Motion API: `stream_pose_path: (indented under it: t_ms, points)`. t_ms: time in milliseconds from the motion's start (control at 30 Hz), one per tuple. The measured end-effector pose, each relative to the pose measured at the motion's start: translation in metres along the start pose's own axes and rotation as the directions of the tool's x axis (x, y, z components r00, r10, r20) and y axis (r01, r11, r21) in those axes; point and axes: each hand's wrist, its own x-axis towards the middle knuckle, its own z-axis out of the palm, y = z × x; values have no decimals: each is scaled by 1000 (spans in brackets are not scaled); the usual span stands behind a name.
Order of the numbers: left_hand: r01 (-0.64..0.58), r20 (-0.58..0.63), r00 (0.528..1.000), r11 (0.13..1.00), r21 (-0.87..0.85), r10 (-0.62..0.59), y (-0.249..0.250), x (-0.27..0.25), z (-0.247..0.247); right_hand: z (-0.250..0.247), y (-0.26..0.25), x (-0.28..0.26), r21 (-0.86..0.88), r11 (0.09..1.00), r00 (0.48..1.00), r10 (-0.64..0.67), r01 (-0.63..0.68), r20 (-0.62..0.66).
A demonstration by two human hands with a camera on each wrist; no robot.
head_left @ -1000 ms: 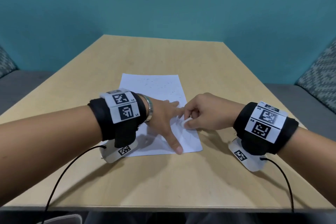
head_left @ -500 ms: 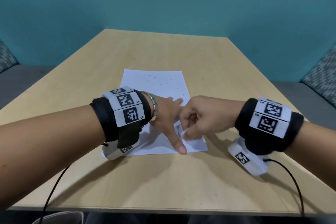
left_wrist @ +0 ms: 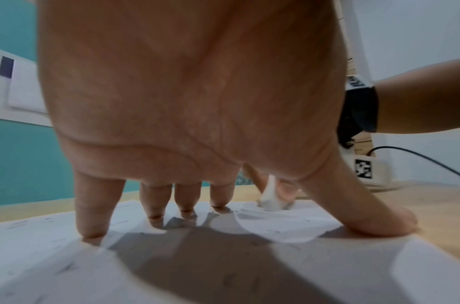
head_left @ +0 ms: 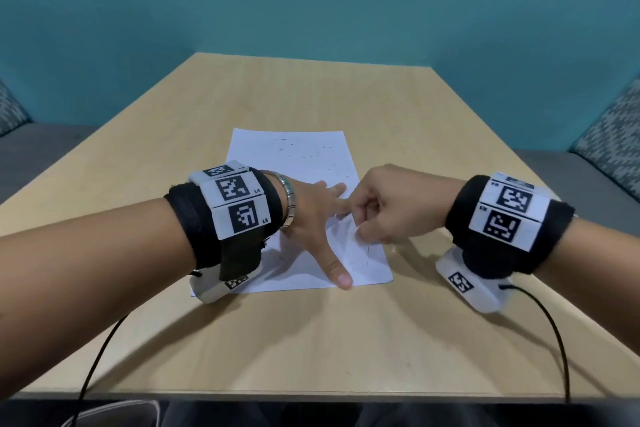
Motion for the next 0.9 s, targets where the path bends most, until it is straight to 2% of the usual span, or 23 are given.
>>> stream_pose_path:
  t_ms: [100, 200, 267, 367, 400, 533, 567, 667, 700, 800, 833, 900]
  points:
    - [2, 14, 1000, 1000, -24, -1, 0, -1, 0, 10, -7, -8, 27, 998, 989, -61, 58, 132]
    - [38, 16, 999, 999, 16, -38, 4, -4, -2, -1, 4, -1, -34, 999, 1000, 2, -3, -19]
    - [42, 15, 999, 999, 21, -42, 4, -3, -2, 1, 3, -1, -18, 1000, 999, 10, -11, -45]
    - [34, 25, 999, 999, 3, -34, 4, -2, -3, 13, -7, -11, 16, 999, 990, -49, 47, 134]
    - [36, 28, 999, 999, 8, -36, 5, -3, -4, 12, -7, -11, 15, 999, 988, -45, 44, 145]
    - [71, 28, 997, 997, 43, -72, 7, -4, -5, -5, 8, 3, -49, 998, 998, 39, -41, -42]
    - [73, 30, 997, 996, 44, -74, 6, -4, -5, -4, 7, 1, -37, 999, 999, 38, -39, -24]
    - [60, 32, 998, 998, 36, -61, 8, -5, -6, 7, -2, -10, 0, 1000, 987, -14, 14, 157]
    - [57, 30, 998, 998, 39, -59, 9, -6, -7, 7, -2, -10, -6, 1000, 987, -15, 17, 157]
    - [79, 32, 996, 995, 54, -81, 10, -5, -8, -3, 8, 2, -103, 994, 998, 14, -20, -59]
    - [87, 37, 995, 994, 61, -89, 10, -5, -8, -4, 9, 2, -97, 995, 996, 24, -33, -86]
    - [86, 36, 995, 994, 72, -89, 11, -5, -9, 2, 5, -2, -50, 999, 1000, 7, -7, -17]
